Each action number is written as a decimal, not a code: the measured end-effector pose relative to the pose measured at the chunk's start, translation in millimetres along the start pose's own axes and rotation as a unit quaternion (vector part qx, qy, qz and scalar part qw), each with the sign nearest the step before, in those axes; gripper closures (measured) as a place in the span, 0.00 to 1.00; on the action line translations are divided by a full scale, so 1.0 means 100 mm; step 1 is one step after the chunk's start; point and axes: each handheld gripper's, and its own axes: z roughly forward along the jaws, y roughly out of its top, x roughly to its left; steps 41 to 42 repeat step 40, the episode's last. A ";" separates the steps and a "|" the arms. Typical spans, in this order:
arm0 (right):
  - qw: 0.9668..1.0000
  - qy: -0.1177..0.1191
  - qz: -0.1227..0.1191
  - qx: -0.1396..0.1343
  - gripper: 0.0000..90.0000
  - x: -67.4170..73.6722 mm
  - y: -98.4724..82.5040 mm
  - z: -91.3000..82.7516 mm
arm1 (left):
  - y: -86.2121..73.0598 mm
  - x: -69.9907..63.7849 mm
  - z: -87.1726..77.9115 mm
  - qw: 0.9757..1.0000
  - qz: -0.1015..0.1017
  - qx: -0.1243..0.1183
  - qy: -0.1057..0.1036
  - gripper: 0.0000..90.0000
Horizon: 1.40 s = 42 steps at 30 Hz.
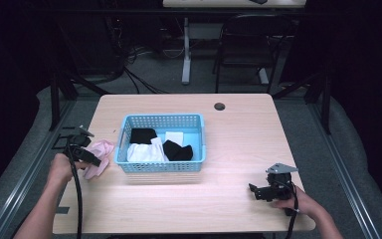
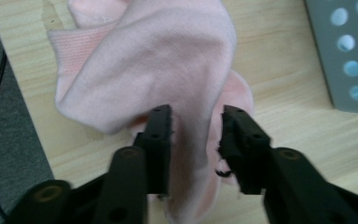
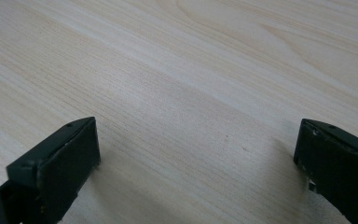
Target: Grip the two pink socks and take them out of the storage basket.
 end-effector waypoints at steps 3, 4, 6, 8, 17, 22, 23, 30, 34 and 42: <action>1.000 0.001 -0.001 0.001 0.00 0.00 0.00 0.00 | -0.04 -0.01 -0.13 1.000 -0.002 -0.016 0.010 0.50; 1.000 0.000 0.002 -0.001 0.00 0.00 0.00 0.00 | -0.06 -0.01 -0.17 1.000 -0.003 -0.024 0.013 0.46; 1.000 0.000 0.000 0.001 0.00 0.00 0.00 0.00 | -0.10 -0.03 -0.27 0.999 -0.002 -0.040 0.017 0.37; 1.000 0.000 -0.001 0.002 0.00 0.00 0.00 0.00 | -0.15 -0.05 -0.37 0.998 -0.001 -0.058 0.019 0.27; 1.000 -0.001 0.002 -0.001 0.00 0.00 0.00 0.00 | -0.51 -0.24 -0.55 0.993 0.014 -0.120 0.015 0.04; 1.000 -0.001 0.002 -0.001 0.00 0.00 0.00 0.00 | -0.63 -0.31 -0.51 0.991 0.018 -0.128 0.015 0.00; 1.000 0.000 0.000 0.001 0.00 0.00 0.00 0.00 | -0.70 -0.34 -0.44 0.991 0.022 -0.133 0.009 0.00; 1.000 0.000 0.002 0.001 0.00 0.00 0.00 0.00 | -0.95 -0.44 -0.15 0.990 0.035 -0.135 0.003 0.00; 1.000 0.001 0.000 0.003 0.00 0.00 0.00 0.00 | -1.01 -0.47 -0.09 0.990 0.054 -0.129 0.019 0.00; 1.000 -0.001 0.002 -0.001 0.00 0.00 0.00 0.00 | -1.04 -0.49 0.04 0.989 0.065 -0.128 0.024 0.00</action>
